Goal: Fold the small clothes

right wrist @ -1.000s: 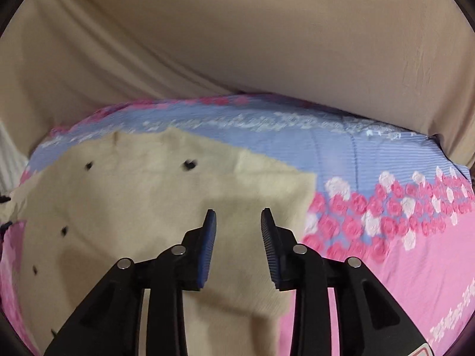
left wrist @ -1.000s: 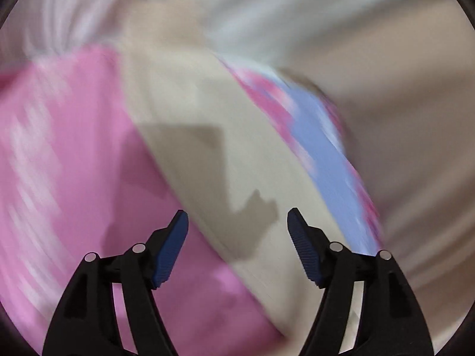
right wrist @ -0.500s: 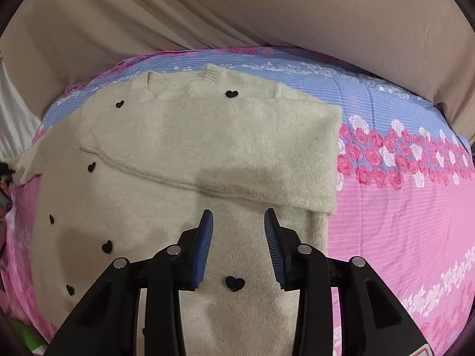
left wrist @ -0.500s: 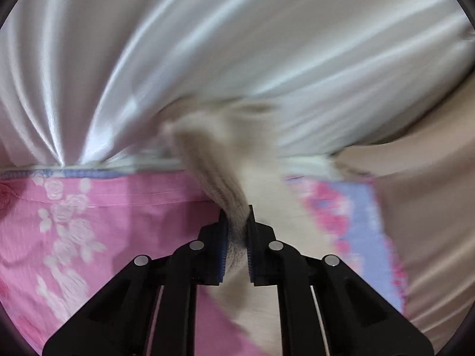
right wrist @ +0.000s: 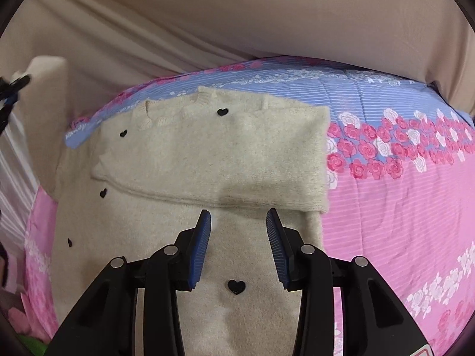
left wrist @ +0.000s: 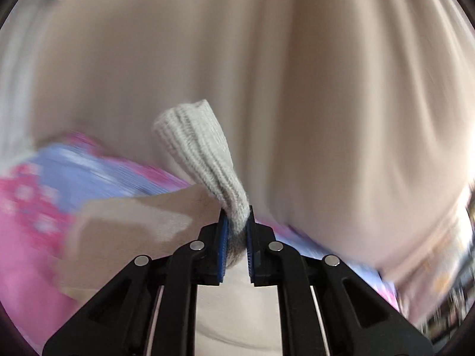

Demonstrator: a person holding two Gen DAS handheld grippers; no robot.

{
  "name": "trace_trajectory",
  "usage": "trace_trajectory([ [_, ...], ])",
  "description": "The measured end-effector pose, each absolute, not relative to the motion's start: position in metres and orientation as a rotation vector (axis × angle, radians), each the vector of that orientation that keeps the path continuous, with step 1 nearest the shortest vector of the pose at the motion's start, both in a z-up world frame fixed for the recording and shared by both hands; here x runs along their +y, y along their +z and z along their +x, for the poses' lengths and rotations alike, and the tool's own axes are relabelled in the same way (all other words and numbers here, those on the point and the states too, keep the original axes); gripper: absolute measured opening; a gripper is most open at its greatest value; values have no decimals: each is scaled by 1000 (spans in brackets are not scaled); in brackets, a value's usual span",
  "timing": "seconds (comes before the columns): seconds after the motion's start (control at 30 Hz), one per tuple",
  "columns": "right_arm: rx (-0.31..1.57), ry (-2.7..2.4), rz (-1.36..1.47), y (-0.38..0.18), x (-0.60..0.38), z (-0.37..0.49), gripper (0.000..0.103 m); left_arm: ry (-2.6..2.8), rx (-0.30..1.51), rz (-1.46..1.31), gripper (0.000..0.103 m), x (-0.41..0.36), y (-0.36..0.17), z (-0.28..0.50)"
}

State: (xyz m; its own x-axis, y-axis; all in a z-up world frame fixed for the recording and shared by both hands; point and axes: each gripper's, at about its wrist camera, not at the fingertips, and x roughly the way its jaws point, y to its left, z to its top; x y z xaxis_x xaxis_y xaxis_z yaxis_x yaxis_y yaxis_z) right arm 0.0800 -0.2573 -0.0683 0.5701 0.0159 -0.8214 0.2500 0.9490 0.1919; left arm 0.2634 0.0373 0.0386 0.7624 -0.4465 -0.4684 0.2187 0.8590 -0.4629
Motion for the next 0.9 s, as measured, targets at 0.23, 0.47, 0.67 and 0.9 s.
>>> trace_trajectory([
  [0.23, 946, -195, 377, -78, -302, 60, 38, -433, 955, -224, 16, -126, -82, 264],
  [0.47, 899, -181, 447, -67, -329, 66, 49, -434, 986, -179, 63, -105, -93, 194],
  [0.67, 946, -9, 592, -84, -320, 150, 52, -358, 984, -186, 67, -46, -74, 173],
  [0.9, 1048, -198, 544, -124, -301, 194, 53, -206, 1023, -315, 68, 35, -82, 173],
])
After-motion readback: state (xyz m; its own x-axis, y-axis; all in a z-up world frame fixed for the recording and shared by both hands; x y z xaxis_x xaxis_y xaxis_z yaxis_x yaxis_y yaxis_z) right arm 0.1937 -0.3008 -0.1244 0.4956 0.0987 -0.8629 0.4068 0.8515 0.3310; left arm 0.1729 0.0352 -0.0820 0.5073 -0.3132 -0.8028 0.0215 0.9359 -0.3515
